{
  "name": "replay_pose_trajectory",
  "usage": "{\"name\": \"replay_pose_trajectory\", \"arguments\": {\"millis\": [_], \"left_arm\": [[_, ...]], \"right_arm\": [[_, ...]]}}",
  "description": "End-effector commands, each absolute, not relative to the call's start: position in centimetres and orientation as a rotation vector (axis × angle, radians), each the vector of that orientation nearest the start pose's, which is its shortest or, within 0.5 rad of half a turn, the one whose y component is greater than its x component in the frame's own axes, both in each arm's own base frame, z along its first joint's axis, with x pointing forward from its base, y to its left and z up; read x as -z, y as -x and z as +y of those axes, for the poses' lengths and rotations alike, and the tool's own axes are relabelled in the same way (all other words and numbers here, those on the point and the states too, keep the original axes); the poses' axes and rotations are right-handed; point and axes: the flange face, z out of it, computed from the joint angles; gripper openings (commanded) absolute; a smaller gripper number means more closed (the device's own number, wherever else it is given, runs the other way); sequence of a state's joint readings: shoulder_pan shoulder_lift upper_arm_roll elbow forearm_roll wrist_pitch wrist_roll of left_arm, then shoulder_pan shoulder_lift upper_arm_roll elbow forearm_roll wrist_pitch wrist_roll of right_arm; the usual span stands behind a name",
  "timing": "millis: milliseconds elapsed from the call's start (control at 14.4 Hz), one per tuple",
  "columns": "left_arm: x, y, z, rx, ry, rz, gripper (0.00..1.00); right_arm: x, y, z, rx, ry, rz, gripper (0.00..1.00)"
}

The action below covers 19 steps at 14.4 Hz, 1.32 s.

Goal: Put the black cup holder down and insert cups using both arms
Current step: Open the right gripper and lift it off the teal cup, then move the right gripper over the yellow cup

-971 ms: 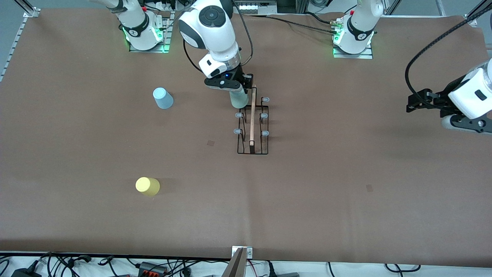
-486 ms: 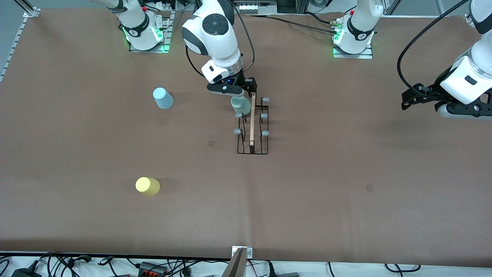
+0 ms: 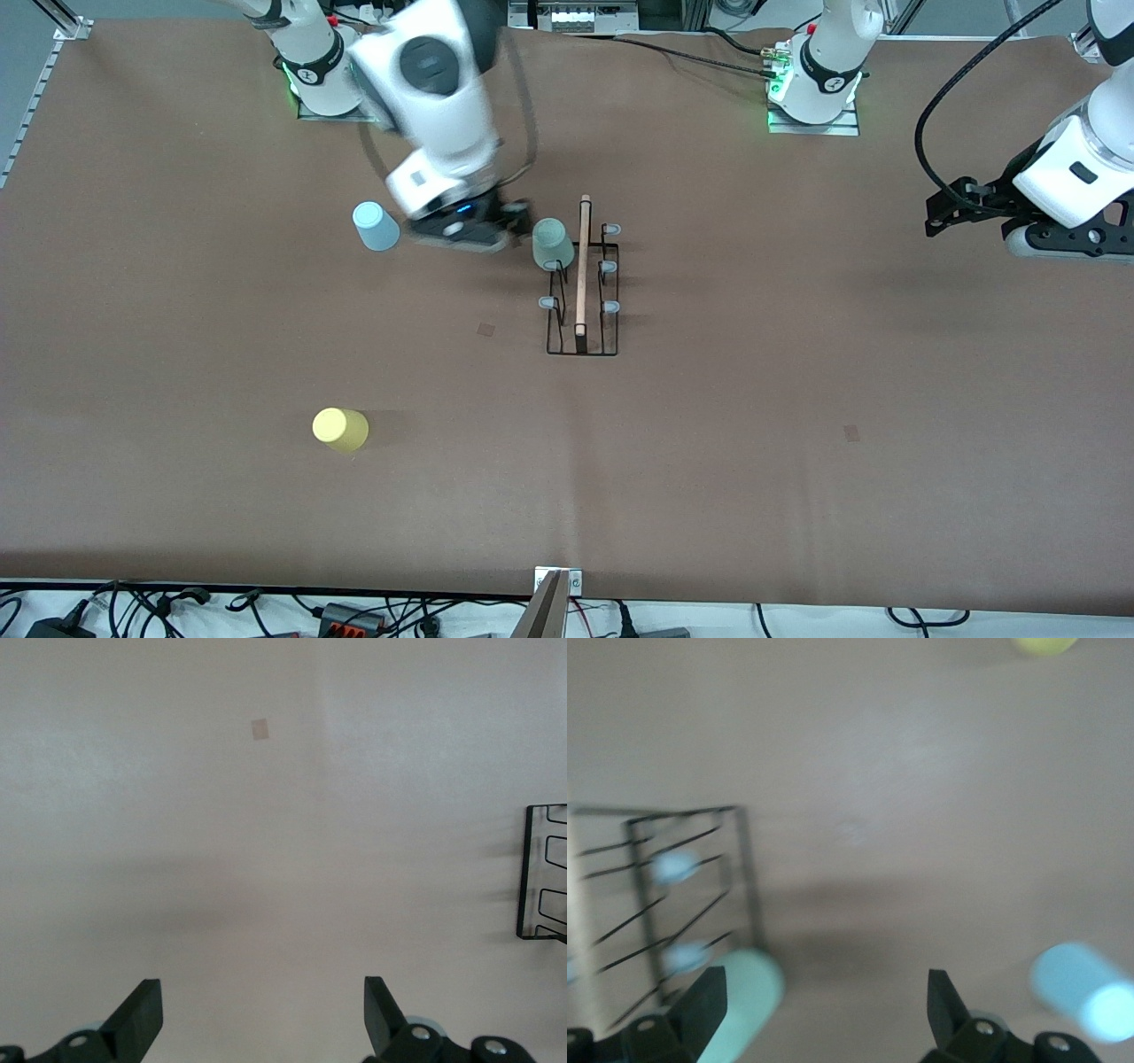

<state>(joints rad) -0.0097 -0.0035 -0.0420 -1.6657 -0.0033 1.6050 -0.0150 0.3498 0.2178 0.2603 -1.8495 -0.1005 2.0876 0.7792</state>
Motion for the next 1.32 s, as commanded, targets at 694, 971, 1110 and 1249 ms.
{"name": "replay_pose_trajectory", "arguments": {"millis": [694,971,1110,1249], "left_arm": [[-59.2,-54.9,-2.5,-0.141,3.150,0.082,1.00],[-59.2,-54.9,-2.3,-0.141,3.150,0.077,1.00],[-59.2,-54.9,-2.3,-0.141,3.150,0.074,1.00],[-59.2,-54.9,-2.3,-0.141,3.150,0.074,1.00]], "right_arm": [[-25.8,-65.4,11.6,0.314,3.083,-0.302,1.00],[-23.7,-67.1,10.3,0.401,3.068,-0.273,1.00],[-23.1,-67.5,9.9,0.453,3.058,-0.284,1.00],[-22.6,-67.9,10.0,0.500,3.043,-0.279,1.00]]}}
